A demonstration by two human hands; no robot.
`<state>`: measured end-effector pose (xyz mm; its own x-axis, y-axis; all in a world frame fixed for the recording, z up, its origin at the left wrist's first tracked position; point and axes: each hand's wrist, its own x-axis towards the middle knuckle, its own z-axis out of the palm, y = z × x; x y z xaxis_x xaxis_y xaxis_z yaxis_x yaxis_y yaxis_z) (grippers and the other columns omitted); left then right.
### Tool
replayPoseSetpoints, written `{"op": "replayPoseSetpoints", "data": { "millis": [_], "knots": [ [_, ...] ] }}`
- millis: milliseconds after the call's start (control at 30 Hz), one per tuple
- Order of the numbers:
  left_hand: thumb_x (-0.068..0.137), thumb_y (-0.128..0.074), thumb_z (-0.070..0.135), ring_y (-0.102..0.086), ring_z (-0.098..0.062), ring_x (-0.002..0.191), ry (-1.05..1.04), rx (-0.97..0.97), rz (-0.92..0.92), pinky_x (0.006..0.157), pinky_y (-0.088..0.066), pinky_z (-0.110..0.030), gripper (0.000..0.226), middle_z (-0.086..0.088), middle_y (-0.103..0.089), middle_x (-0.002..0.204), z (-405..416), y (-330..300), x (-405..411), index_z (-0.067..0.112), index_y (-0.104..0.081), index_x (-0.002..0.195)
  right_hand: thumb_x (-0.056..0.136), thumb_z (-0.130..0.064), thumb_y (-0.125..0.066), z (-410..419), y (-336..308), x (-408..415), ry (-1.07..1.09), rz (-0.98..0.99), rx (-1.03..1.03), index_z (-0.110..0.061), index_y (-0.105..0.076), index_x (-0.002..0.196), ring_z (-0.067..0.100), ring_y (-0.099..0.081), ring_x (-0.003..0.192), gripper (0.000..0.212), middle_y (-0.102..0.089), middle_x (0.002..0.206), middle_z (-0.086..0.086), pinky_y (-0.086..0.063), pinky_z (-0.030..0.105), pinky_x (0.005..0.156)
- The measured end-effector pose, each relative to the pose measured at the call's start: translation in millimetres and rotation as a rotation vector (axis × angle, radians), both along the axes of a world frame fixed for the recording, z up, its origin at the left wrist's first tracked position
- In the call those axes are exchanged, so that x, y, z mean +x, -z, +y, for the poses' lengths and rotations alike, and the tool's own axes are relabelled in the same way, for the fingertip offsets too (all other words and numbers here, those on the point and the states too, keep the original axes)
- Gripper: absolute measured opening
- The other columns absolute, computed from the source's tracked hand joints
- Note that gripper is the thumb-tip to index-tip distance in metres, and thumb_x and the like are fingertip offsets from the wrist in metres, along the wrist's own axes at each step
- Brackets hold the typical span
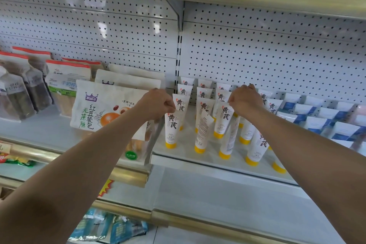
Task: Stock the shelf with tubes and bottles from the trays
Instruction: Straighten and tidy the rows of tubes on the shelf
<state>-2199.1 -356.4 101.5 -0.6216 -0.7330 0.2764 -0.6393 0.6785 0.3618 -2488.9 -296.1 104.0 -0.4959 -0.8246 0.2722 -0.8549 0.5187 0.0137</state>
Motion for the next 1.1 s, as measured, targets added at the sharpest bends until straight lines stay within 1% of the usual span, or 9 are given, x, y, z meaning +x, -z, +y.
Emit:
{"op": "replayPoseSetpoints", "data": {
  "millis": [167, 267, 333, 467, 667, 800, 900, 1000, 1100],
  "knots": [
    [0.087, -0.073, 0.023, -0.054, -0.002, 0.08, -0.01, 0.004, -0.016, 0.073, -0.038, -0.024, 0.006, 0.023, -0.057, 0.074, -1.9, 1.6, -1.3, 0.021, -0.079, 0.089, 0.094, -0.023, -0.064, 4.9, -2.1, 2.4, -0.023, 0.003, -0.005, -0.021, -0.072, 0.113, 0.022, -0.043, 0.125, 0.02, -0.058, 0.116, 0.001, -0.044, 0.034, 0.075],
    [0.087, -0.073, 0.023, -0.053, 0.001, 0.076, -0.023, 0.02, -0.01, 0.075, -0.042, -0.026, 0.005, 0.023, -0.058, 0.075, -1.1, 1.4, -1.2, 0.022, -0.078, 0.087, 0.094, -0.024, -0.064, 8.0, -2.1, 5.6, -0.038, 0.019, 0.006, -0.022, -0.072, 0.113, 0.022, -0.042, 0.125, 0.02, -0.057, 0.118, 0.0, -0.041, 0.034, 0.071],
    [0.086, -0.073, 0.022, -0.053, 0.002, 0.074, -0.028, 0.026, -0.003, 0.072, -0.041, -0.025, 0.004, 0.023, -0.058, 0.075, -1.1, 1.6, -1.2, 0.022, -0.078, 0.086, 0.095, -0.025, -0.063, 9.0, -2.4, 6.9, -0.035, 0.027, 0.015, -0.022, -0.072, 0.112, 0.023, -0.043, 0.124, 0.02, -0.057, 0.118, 0.0, -0.04, 0.034, 0.07],
    [0.085, -0.074, 0.028, -0.058, -0.006, 0.083, -0.058, 0.031, 0.0, 0.075, -0.045, -0.028, 0.003, 0.02, -0.059, 0.079, 0.4, 1.4, -0.6, 0.026, -0.076, 0.085, 0.094, -0.03, -0.062, 10.1, -5.6, 6.0, -0.043, -0.016, 0.0, -0.018, -0.072, 0.108, 0.024, -0.042, 0.124, 0.021, -0.057, 0.113, 0.002, -0.048, 0.036, 0.08],
    [0.08, -0.076, 0.048, -0.057, -0.009, 0.079, -0.092, 0.026, 0.011, 0.071, -0.043, -0.029, 0.025, 0.015, -0.059, 0.075, 0.9, 2.8, -2.6, 0.023, -0.076, 0.084, 0.092, -0.042, -0.063, 19.3, -10.1, 6.2, -0.059, -0.071, -0.033, -0.019, -0.072, 0.107, 0.024, -0.041, 0.124, 0.029, -0.06, 0.108, 0.002, -0.051, 0.036, 0.079],
    [0.08, -0.072, 0.057, -0.054, -0.016, 0.089, -0.136, -0.016, 0.032, 0.075, -0.047, -0.032, 0.034, 0.009, -0.056, 0.078, 3.0, 0.4, -8.4, 0.023, -0.074, 0.081, 0.09, -0.042, -0.062, 30.5, -17.8, 4.6, -0.078, -0.146, -0.071, -0.023, -0.076, 0.102, 0.024, -0.041, 0.124, 0.026, -0.061, 0.101, 0.004, -0.052, 0.035, 0.077],
    [0.079, -0.069, 0.062, -0.051, -0.019, 0.095, -0.159, -0.069, 0.061, 0.079, -0.049, -0.035, 0.041, 0.005, -0.056, 0.082, 7.2, -4.3, -20.0, 0.021, -0.074, 0.079, 0.086, -0.044, -0.062, 38.2, -24.9, 4.0, -0.112, -0.175, -0.074, -0.021, -0.076, 0.098, 0.025, -0.04, 0.122, 0.029, -0.063, 0.102, 0.006, -0.055, 0.04, 0.081],
    [0.076, -0.064, 0.07, -0.055, -0.019, 0.083, -0.12, -0.095, 0.079, 0.068, -0.047, -0.032, 0.058, 0.002, -0.057, 0.069, 16.5, -10.0, -38.7, 0.014, -0.067, 0.062, 0.085, -0.056, -0.065, 46.3, -31.9, 8.4, -0.099, -0.14, -0.044, -0.016, -0.072, 0.095, 0.026, -0.039, 0.123, 0.041, -0.058, 0.101, 0.004, -0.054, 0.041, 0.083],
    [0.079, -0.06, 0.073, -0.056, -0.016, 0.081, -0.119, -0.076, -0.001, 0.057, -0.038, -0.029, 0.065, 0.001, -0.059, 0.066, 30.2, -13.7, -60.0, 0.01, -0.062, 0.062, 0.079, -0.065, -0.068, 54.8, -39.6, 14.9, -0.066, -0.109, -0.028, -0.013, -0.063, 0.088, 0.026, -0.039, 0.126, 0.052, -0.05, 0.091, 0.001, -0.053, 0.041, 0.081]
  ]
}}
